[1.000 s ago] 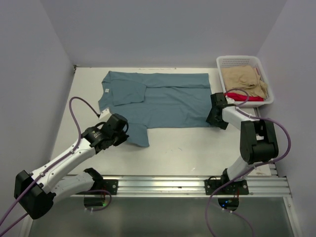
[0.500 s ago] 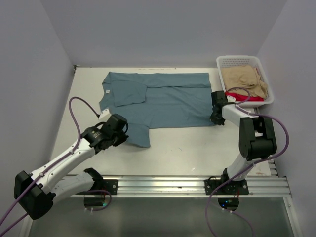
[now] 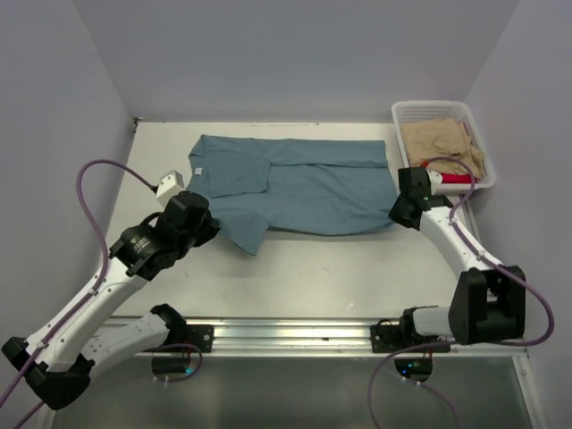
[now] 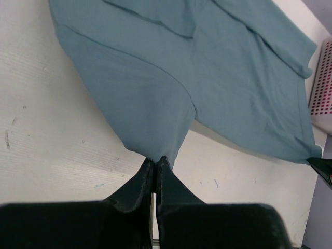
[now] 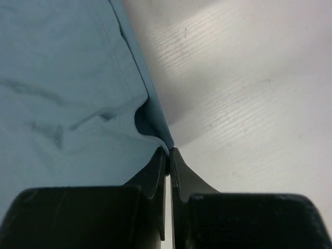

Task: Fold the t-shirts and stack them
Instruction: Fold the tshirt

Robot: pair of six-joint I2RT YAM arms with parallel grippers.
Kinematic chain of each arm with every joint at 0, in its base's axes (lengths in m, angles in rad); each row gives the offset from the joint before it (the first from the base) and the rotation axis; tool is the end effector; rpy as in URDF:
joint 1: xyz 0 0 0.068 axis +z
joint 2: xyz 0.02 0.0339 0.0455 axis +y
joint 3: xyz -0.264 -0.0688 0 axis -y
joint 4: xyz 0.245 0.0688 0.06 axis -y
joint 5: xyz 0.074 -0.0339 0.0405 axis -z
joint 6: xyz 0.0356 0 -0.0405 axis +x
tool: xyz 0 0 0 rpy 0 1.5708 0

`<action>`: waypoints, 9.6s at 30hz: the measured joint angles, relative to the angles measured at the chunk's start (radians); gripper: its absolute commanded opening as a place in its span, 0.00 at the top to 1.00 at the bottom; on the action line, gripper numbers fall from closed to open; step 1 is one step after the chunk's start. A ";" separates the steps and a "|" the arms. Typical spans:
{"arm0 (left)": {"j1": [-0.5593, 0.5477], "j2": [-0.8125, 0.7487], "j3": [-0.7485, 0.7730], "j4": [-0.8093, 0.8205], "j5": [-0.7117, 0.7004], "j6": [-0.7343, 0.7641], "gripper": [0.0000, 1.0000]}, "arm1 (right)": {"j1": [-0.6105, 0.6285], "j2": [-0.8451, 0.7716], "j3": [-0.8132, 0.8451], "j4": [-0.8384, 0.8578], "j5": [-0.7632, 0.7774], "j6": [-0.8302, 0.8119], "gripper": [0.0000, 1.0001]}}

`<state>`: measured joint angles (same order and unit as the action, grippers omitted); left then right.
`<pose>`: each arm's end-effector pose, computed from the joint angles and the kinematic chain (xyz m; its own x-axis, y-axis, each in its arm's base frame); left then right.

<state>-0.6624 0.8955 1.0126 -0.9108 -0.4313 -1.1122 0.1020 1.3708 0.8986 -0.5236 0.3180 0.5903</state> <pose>0.1399 -0.0903 0.3320 -0.5426 -0.6098 -0.5777 -0.3591 0.7901 -0.4968 0.2714 0.0166 0.2238 -0.6532 0.4646 -0.5978 0.5249 0.8470 0.0847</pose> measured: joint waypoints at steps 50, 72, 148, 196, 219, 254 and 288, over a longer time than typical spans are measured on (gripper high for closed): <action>0.349 0.551 0.055 0.791 -0.072 0.585 1.00 | -0.004 0.539 0.592 -0.150 0.066 -0.079 1.00; 0.402 0.790 0.270 0.887 0.019 0.634 1.00 | -0.012 0.626 0.665 -0.155 0.085 -0.078 1.00; 0.447 0.859 -0.037 0.938 0.299 0.338 1.00 | 0.088 0.628 0.544 0.000 -0.165 -0.145 1.00; 0.607 1.508 0.760 0.894 0.617 0.345 1.00 | 0.380 0.214 0.019 0.000 -0.295 -0.111 1.00; 0.615 1.650 0.892 0.999 0.950 0.327 1.00 | 0.768 0.204 0.250 -0.154 -0.077 0.023 1.00; 0.616 1.586 0.810 0.969 0.922 0.376 1.00 | 0.414 0.242 0.055 -0.205 0.163 0.088 1.00; 0.616 1.637 0.914 0.913 0.919 0.362 1.00 | 0.537 0.283 0.016 -0.050 0.091 0.032 1.00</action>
<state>-0.0460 2.5328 1.9263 0.0021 0.4881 -0.7498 0.6388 1.6535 0.9146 -0.5739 0.4091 0.6220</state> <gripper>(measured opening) 0.004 0.007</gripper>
